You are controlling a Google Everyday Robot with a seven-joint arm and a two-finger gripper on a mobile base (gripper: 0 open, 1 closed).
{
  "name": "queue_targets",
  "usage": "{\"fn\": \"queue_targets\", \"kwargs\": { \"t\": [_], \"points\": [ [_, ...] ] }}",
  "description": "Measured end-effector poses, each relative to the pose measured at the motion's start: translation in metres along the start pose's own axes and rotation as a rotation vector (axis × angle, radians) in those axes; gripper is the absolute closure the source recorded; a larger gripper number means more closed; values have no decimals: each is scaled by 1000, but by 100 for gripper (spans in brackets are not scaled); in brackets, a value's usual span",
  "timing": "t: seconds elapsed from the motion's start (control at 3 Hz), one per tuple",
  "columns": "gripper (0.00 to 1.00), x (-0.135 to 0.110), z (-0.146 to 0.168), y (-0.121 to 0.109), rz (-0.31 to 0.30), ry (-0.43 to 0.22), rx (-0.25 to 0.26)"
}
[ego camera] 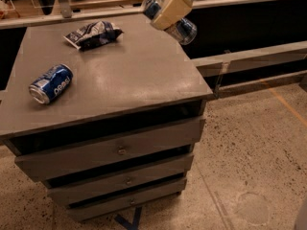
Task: Place redbull can upright
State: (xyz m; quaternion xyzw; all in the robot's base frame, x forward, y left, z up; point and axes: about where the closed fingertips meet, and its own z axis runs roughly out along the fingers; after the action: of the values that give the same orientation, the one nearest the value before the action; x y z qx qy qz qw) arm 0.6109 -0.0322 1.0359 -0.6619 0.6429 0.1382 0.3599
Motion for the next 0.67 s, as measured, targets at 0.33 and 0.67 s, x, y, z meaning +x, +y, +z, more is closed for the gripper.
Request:
{"fn": "queue_targets", "kwargs": {
  "t": [0.33, 0.67],
  "points": [
    [100, -8, -4, -4, 9, -228, 2],
    [100, -10, 2, -14, 34, -390, 34]
  ]
}}
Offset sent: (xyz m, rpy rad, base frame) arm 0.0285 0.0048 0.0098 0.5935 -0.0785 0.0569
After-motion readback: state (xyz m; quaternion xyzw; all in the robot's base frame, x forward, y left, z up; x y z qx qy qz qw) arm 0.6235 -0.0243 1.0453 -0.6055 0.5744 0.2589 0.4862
